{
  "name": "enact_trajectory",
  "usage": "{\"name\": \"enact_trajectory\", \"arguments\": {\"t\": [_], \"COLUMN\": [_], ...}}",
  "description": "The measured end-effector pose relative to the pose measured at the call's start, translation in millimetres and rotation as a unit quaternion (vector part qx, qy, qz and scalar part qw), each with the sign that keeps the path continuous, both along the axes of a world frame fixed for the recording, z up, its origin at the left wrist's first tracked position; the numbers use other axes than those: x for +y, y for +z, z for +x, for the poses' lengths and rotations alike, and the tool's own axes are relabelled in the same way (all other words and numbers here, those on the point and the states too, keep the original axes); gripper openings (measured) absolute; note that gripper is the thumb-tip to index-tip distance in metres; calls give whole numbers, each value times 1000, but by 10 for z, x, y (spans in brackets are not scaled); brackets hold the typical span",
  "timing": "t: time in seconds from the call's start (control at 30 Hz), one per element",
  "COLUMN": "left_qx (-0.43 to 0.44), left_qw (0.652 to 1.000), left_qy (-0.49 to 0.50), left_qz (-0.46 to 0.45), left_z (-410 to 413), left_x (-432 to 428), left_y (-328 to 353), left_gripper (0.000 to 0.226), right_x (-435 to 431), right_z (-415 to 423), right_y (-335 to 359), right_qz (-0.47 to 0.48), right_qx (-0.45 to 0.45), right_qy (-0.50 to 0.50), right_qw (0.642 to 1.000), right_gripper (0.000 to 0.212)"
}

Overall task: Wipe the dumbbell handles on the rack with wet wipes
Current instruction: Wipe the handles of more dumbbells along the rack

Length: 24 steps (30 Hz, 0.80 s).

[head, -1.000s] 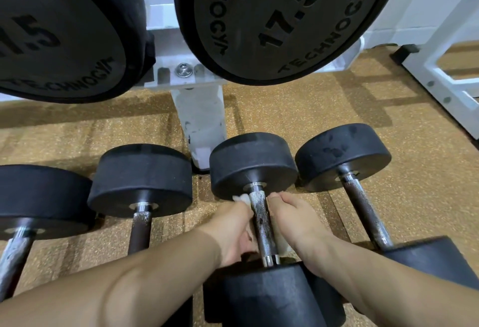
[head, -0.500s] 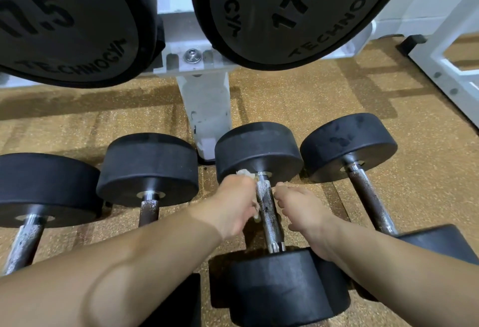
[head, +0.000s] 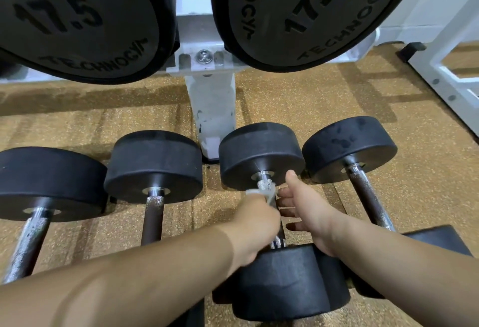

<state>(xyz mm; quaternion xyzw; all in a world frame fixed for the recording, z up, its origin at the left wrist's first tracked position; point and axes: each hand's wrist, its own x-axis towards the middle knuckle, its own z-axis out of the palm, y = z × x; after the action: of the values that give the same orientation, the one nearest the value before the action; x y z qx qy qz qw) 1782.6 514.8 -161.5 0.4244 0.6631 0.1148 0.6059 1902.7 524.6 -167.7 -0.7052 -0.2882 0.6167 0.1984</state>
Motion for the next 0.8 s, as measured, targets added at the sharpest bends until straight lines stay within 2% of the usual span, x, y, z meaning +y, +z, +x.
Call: {"name": "enact_trajectory", "arguments": {"t": [0.07,0.17,0.27,0.37,0.43,0.47,0.53,0.6,0.63,0.73,0.8], "left_qx": [-49,-138,-256,-335,-353,-348,-327,-275,-242,-144,-101], "left_qw": [998,989,963,937,931,933,942,960,970,990,995], "left_qy": [-4,43,69,62,35,25,8,-6,-12,4,15], "left_qz": [-35,-32,-37,-75,-88,-87,-73,-49,-32,6,10], "left_z": [-85,-290,-420,-417,-355,-319,-240,-192,-196,-295,-368], "left_x": [-45,136,265,262,242,229,208,187,192,210,217], "left_y": [102,260,384,383,378,380,359,312,266,142,94], "left_gripper": [31,25,28,35,41,42,37,27,26,51,60], "right_x": [-23,4,64,103,67,41,19,26,37,142,219], "right_z": [31,105,226,349,373,362,306,279,286,477,630], "right_y": [-3,27,124,244,292,297,271,244,248,198,97], "right_qz": [23,61,83,48,8,-2,-19,-40,-48,-53,-24], "right_qx": [9,35,78,185,268,295,304,259,229,158,63], "right_qy": [-3,-40,-49,-16,23,39,53,44,35,-66,-114], "right_qw": [1000,997,992,981,963,955,951,964,972,984,991], "right_gripper": [63,65,76,91,97,95,77,52,48,43,35]}}
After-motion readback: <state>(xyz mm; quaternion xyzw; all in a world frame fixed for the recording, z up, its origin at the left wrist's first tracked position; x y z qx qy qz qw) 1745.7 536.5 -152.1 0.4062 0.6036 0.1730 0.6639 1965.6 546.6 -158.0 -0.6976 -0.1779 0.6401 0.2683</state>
